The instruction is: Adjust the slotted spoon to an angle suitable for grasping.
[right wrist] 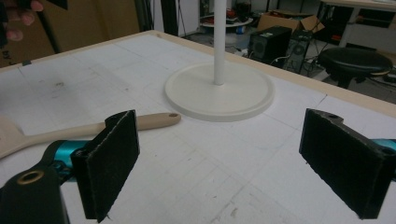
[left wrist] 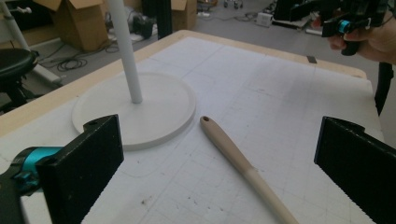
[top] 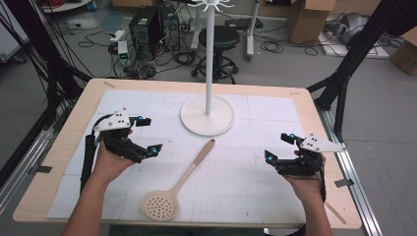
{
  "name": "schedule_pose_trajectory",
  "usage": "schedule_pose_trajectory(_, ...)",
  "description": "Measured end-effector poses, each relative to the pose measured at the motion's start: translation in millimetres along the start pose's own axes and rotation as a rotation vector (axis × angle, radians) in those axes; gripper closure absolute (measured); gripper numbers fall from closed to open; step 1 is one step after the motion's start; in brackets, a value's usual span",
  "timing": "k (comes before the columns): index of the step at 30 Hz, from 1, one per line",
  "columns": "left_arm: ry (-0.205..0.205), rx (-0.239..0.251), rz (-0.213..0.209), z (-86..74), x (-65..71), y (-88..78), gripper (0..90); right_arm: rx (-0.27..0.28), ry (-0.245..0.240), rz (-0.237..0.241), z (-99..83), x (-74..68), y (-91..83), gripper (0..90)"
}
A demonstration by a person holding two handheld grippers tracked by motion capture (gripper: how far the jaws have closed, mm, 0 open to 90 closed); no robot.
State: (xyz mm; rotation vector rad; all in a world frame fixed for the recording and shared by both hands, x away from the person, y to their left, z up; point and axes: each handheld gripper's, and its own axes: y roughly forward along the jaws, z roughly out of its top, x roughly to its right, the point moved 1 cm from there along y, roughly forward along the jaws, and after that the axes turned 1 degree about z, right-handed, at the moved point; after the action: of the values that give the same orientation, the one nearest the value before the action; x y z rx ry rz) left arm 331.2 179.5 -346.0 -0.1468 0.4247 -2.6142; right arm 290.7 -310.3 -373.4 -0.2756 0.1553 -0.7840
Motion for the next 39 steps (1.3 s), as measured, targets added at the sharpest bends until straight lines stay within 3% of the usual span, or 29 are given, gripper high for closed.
schedule_pose_trajectory(5,0.0,-0.008,-0.015,9.2,5.3,8.8,1.8,0.0,0.001,0.002,-0.3,0.6,-0.1,10.9)
schedule_pose_trajectory(14,0.019,-0.09,-0.063,23.2,16.1,40.0,1.7,-0.001,0.0,-0.002,-1.0,1.6,0.3,11.0)
schedule_pose_trajectory(18,0.014,-0.137,-0.06,25.6,19.4,53.5,1.7,-0.001,0.004,-0.003,-1.7,2.4,-0.1,10.9)
schedule_pose_trajectory(24,0.008,-0.229,-0.059,23.9,23.2,73.5,1.8,-0.002,0.004,-0.001,-1.8,2.7,0.4,11.0)
schedule_pose_trajectory(39,-0.021,-0.359,-0.072,9.2,24.4,102.3,1.8,-0.009,0.006,-0.002,-3.4,3.6,2.7,11.0)
